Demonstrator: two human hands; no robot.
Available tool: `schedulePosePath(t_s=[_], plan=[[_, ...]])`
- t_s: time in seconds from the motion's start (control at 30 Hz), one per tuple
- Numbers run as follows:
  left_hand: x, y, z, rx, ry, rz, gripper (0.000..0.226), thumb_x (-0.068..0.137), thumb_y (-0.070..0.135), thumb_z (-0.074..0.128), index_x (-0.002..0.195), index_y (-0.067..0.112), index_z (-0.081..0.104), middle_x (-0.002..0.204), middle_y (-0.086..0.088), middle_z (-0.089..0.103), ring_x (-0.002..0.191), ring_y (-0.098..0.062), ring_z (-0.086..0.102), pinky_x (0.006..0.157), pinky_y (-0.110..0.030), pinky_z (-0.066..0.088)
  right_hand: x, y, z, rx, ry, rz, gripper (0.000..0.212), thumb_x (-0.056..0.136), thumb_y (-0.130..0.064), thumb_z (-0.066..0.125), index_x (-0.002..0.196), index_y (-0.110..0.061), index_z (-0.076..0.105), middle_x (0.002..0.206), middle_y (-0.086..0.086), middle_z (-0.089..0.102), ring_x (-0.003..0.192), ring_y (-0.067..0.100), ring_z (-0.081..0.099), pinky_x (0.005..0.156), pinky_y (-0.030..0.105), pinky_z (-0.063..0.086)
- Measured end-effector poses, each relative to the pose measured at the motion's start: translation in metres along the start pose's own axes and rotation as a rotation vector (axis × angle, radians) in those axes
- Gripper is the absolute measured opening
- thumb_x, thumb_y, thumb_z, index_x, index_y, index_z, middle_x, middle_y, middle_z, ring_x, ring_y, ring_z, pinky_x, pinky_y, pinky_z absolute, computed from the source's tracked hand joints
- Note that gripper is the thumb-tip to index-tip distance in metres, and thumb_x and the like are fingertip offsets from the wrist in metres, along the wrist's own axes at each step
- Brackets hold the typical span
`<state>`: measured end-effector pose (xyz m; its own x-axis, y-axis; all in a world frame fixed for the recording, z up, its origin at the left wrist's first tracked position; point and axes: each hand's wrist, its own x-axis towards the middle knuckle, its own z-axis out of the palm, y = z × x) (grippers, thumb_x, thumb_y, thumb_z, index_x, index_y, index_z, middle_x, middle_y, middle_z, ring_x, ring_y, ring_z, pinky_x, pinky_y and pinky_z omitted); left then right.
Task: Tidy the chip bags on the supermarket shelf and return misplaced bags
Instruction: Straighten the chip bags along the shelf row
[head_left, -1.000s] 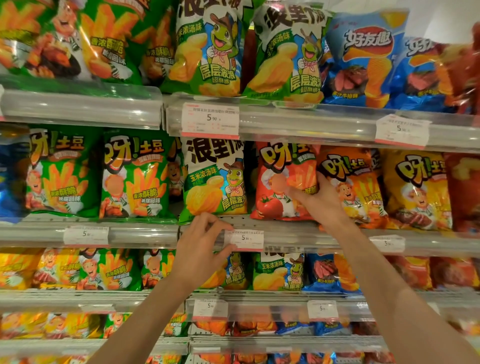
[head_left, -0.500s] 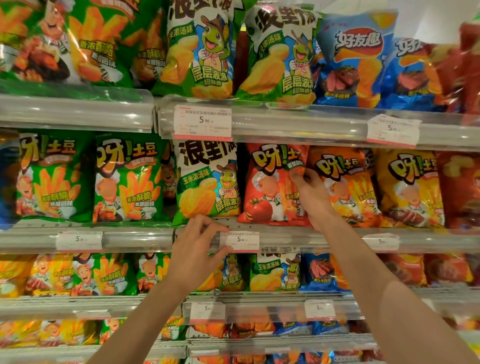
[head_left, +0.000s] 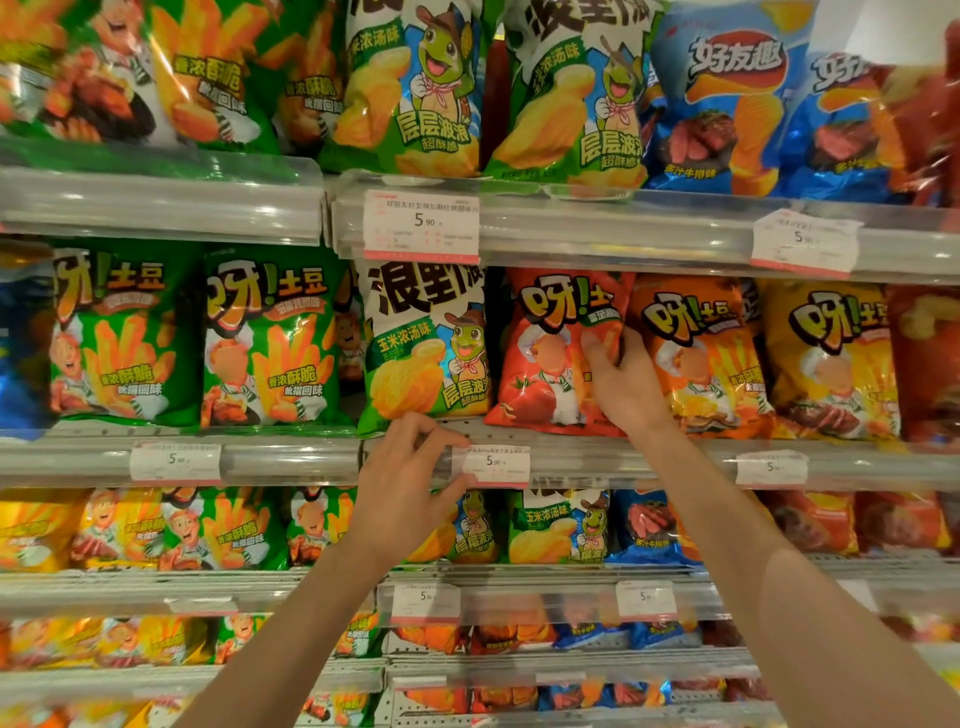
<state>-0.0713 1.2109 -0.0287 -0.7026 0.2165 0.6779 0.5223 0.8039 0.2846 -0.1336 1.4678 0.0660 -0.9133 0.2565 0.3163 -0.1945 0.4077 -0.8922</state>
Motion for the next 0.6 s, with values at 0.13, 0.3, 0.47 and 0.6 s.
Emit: schedulePosePath(t_s=[0.13, 0.3, 0.47, 0.6], plan=[[-0.001, -0.001, 0.001, 0.005, 0.007, 0.002, 0.041, 0.078, 0.036, 0.082, 0.114, 0.021, 0.067, 0.104, 0.001, 0.052, 0.097, -0.019, 0.053, 0.069, -0.034, 0.051, -0.025, 0.004, 0.002, -0.25, 0.03, -0.146, 0.071, 0.099, -0.051, 0.055, 0.153, -0.012, 0.032, 0.145, 0.006, 0.054, 0.137, 0.024, 0.048, 0.112, 0.039, 0.042], [-0.005, -0.001, 0.003, 0.026, 0.032, 0.021, 0.04, 0.08, 0.035, 0.08, 0.115, 0.02, 0.067, 0.104, -0.002, 0.053, 0.097, -0.022, 0.054, 0.075, -0.037, 0.05, -0.094, 0.029, 0.012, -0.656, 0.088, -0.504, 0.069, 0.103, -0.043, 0.054, 0.158, -0.011, 0.029, 0.167, 0.016, 0.02, 0.155, 0.03, 0.019, 0.124, 0.049, 0.023], [-0.012, -0.001, 0.004, 0.032, 0.063, 0.06, 0.039, 0.085, 0.032, 0.077, 0.119, 0.016, 0.067, 0.11, -0.007, 0.054, 0.1, -0.027, 0.054, 0.079, -0.041, 0.048, -0.131, 0.077, 0.026, -0.807, 0.047, -0.589, 0.069, 0.101, -0.044, 0.057, 0.157, -0.01, 0.035, 0.168, 0.021, 0.016, 0.156, 0.038, 0.014, 0.123, 0.059, 0.019], [-0.024, 0.001, 0.007, 0.012, 0.066, 0.069, 0.037, 0.093, 0.032, 0.067, 0.124, 0.013, 0.066, 0.119, -0.01, 0.056, 0.105, -0.029, 0.054, 0.086, -0.043, 0.045, -0.148, 0.09, 0.019, -0.886, 0.014, -0.449, 0.07, 0.104, -0.056, 0.036, 0.161, -0.015, 0.028, 0.171, 0.016, 0.006, 0.158, 0.032, 0.003, 0.126, 0.052, 0.013]])
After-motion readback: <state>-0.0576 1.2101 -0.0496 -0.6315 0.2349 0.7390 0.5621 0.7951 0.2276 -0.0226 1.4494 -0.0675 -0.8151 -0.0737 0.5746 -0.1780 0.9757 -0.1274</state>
